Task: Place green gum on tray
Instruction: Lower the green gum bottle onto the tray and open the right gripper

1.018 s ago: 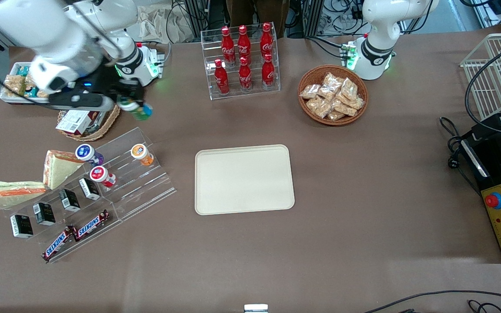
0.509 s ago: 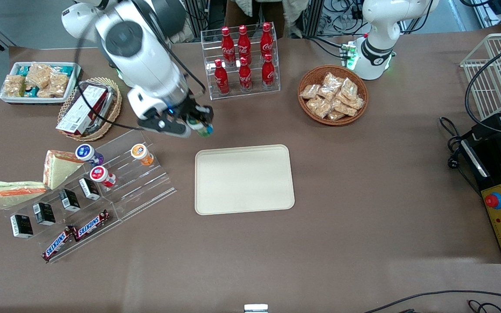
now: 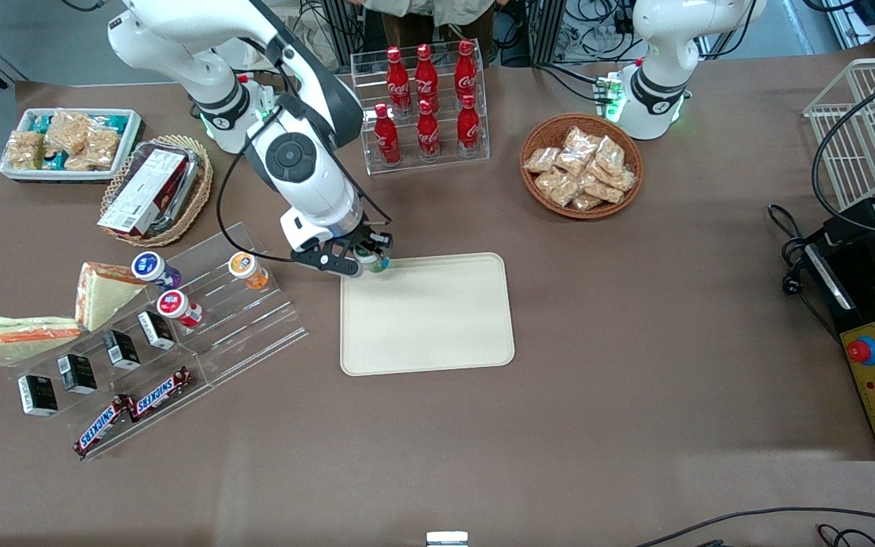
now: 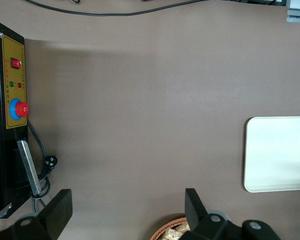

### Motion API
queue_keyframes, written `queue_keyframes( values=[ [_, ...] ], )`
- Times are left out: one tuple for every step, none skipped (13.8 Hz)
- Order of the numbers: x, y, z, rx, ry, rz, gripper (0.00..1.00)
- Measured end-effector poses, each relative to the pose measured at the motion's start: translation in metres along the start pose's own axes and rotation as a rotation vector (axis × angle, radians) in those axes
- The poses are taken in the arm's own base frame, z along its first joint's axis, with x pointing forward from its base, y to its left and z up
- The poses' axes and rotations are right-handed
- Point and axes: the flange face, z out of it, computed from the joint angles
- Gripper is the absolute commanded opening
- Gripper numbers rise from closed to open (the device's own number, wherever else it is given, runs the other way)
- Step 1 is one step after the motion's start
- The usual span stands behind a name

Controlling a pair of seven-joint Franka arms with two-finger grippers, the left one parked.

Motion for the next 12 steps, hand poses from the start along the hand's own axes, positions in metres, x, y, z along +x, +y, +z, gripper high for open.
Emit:
queue_keyframes(
  values=[
    [0.001,0.003,0.013,0.002,0.005,-0.001,0.37],
    [0.001,0.006,0.026,0.003,0.009,-0.001,0.37],
    [0.002,0.010,0.038,0.001,0.017,-0.007,0.37],
    [0.004,0.012,0.048,-0.002,0.024,-0.013,0.37],
    [0.006,0.015,0.057,-0.004,0.030,-0.017,0.37],
    [0.007,0.018,0.063,-0.005,0.037,-0.023,0.38],
    [0.008,0.020,0.069,-0.005,0.041,-0.024,0.38],
    [0.009,0.023,0.074,-0.002,0.043,-0.022,0.45],
    [0.010,0.024,0.077,-0.002,0.043,-0.020,0.59],
    [0.010,0.025,0.080,-0.003,0.043,-0.019,0.93],
    [0.011,0.026,0.081,-0.005,0.042,-0.018,0.99],
    [0.012,0.027,0.082,-0.006,0.042,-0.016,0.99]
  ],
)
